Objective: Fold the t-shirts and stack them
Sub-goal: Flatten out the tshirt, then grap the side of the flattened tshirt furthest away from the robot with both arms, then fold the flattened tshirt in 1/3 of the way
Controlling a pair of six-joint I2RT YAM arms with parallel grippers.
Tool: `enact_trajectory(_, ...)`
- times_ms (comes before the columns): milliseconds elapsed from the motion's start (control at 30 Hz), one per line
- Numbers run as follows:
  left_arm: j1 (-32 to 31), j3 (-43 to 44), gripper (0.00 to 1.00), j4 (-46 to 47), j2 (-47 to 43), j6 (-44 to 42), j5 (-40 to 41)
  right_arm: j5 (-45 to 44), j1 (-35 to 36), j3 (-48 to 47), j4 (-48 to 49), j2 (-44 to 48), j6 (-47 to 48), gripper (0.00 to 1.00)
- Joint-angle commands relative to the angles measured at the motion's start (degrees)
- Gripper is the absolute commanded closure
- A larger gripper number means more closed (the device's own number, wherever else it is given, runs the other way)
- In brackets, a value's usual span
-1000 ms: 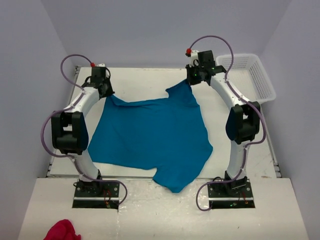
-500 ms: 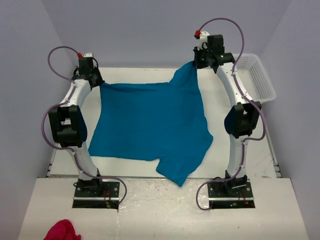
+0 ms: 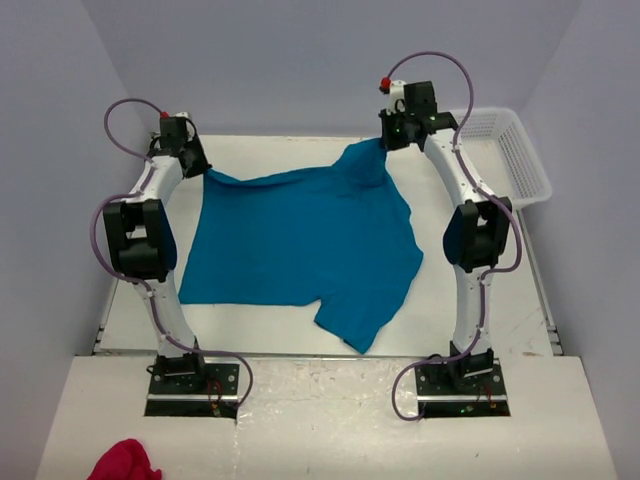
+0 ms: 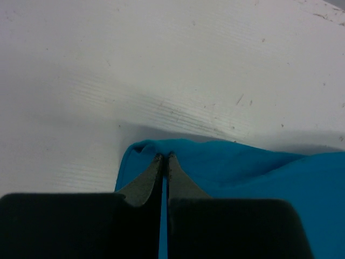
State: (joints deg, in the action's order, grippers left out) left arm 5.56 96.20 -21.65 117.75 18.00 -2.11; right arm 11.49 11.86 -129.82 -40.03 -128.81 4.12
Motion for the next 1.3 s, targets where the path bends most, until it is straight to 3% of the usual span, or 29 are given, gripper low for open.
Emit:
enact_trajectory(0,0.41,0.13,1.00,1.35,-1.21,0.63,-2.46,-0.84,1.50,4.47,1.26,5.84,-0.16,1.00)
enact_trajectory(133,0.41,-0.40,1.00,-0.41,-1.83,1.07,-0.97,-1.47,2.29,15.35,6.01,12.43,-2.62,1.00)
enact_trajectory(733,0.41,-3.65,1.00,-6.74,-3.14,2.48,3.59,-4.63,3.87,41.73,10.41,27.73,-8.25,1.00)
enact_trajectory(1267,0.41,-8.58,1.00,-8.58,-6.92,3.36,6.59,-14.55,6.25,55.90,10.76,36.79,-10.62,1.00)
